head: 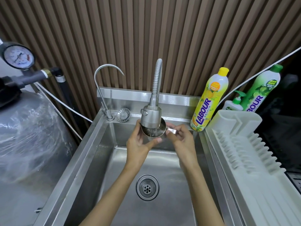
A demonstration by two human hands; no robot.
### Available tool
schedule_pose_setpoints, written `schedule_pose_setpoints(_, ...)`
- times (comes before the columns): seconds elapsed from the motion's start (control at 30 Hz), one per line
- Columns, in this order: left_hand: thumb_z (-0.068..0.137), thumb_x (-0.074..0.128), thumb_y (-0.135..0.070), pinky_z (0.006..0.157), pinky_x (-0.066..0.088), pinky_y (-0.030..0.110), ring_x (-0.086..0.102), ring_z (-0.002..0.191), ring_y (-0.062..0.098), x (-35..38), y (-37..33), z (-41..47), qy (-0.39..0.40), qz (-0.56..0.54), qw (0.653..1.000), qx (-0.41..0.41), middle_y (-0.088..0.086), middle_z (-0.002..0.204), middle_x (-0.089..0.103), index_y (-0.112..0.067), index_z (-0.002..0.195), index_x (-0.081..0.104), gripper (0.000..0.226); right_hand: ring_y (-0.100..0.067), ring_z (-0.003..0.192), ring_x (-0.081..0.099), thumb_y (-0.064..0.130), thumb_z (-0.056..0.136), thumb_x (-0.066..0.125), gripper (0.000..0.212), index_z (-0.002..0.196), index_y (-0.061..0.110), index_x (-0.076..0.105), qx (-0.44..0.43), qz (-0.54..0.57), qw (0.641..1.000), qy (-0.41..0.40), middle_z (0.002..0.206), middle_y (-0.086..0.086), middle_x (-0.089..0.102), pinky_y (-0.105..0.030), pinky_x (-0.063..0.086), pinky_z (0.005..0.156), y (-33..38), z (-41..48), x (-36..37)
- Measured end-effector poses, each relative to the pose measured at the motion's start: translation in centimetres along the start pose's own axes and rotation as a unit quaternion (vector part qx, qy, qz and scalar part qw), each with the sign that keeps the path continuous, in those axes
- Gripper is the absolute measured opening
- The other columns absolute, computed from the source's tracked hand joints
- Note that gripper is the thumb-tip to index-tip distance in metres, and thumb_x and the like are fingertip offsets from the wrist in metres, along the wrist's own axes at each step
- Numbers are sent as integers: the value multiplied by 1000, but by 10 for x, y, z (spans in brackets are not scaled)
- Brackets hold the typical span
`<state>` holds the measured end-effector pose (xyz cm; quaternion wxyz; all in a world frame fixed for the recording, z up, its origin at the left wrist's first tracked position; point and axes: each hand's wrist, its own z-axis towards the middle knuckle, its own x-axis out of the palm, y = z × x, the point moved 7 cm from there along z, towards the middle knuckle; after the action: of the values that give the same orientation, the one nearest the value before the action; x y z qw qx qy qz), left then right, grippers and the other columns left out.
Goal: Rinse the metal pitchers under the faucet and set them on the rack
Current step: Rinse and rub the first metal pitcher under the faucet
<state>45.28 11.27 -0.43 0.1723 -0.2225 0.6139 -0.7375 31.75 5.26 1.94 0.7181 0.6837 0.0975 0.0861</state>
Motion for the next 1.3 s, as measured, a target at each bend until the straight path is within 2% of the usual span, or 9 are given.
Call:
schedule_pose_setpoints(0.1,52,82,-21,91,37,4,51,108,-13,-9,-22,-1,-28,122,989,83,-25,114,52,-44,118,44,79,-24,98,62,0,90,52,21,73,9,44,71,213,972,66,108,-8,66,-33,52,91,-27,1,19)
schedule_pose_setpoints(0.2,50,82,-41,86,37,14,48,102,9,-14,-36,-3,-69,267,957,90,-9,100,44,-24,130,50,87,-31,85,64,6,92,52,18,75,6,47,120,255,955,90,85,-17,65,-37,58,80,-43,-5,30)
schedule_pose_setpoints(0.37,47,69,-75,74,41,26,54,86,19,-25,-31,-8,-92,363,927,14,-1,85,47,-15,101,64,80,-32,81,68,18,88,61,18,78,4,55,132,82,986,53,81,-15,66,-36,60,60,-36,-9,17)
schedule_pose_setpoints(0.53,63,78,-49,66,43,3,64,71,-7,-20,0,-15,-10,247,965,-91,-9,78,69,-36,78,68,22,-28,72,69,32,76,72,25,62,18,56,61,-213,975,-23,66,-5,67,-47,58,70,2,-5,-11)
schedule_pose_setpoints(0.63,67,81,-25,72,43,5,67,86,-3,-6,15,-17,37,119,985,-121,-6,90,75,-24,95,71,29,-26,78,63,26,77,71,25,63,20,52,-24,-318,947,-45,69,0,63,-33,49,73,25,-11,-13)
schedule_pose_setpoints(0.9,57,81,9,99,46,23,60,113,11,-2,6,3,-24,-7,1000,-1,-3,120,63,-28,120,53,79,2,106,62,2,84,63,26,67,15,48,-30,-13,999,44,111,11,67,-11,44,89,-2,4,1)
schedule_pose_setpoints(1.0,50,84,-15,93,40,13,54,111,-3,-11,-13,4,-36,113,990,74,-27,116,56,-54,112,47,82,-18,113,61,1,87,58,22,70,10,47,40,139,986,84,118,-4,66,-32,47,98,-28,7,15)
schedule_pose_setpoints(1.1,52,88,-23,91,28,-1,45,110,-1,-15,-28,0,-52,233,965,113,-15,120,49,-25,129,50,86,-30,95,61,4,88,54,14,76,6,47,104,274,950,111,99,-19,62,-38,54,90,-45,0,29)
schedule_pose_setpoints(1.3,47,56,-78,75,33,19,47,90,11,-25,-34,-9,-112,372,919,70,-11,96,52,-14,106,64,88,-17,71,68,17,90,59,16,86,1,56,136,106,982,83,77,-12,65,-34,60,60,-39,-7,20)
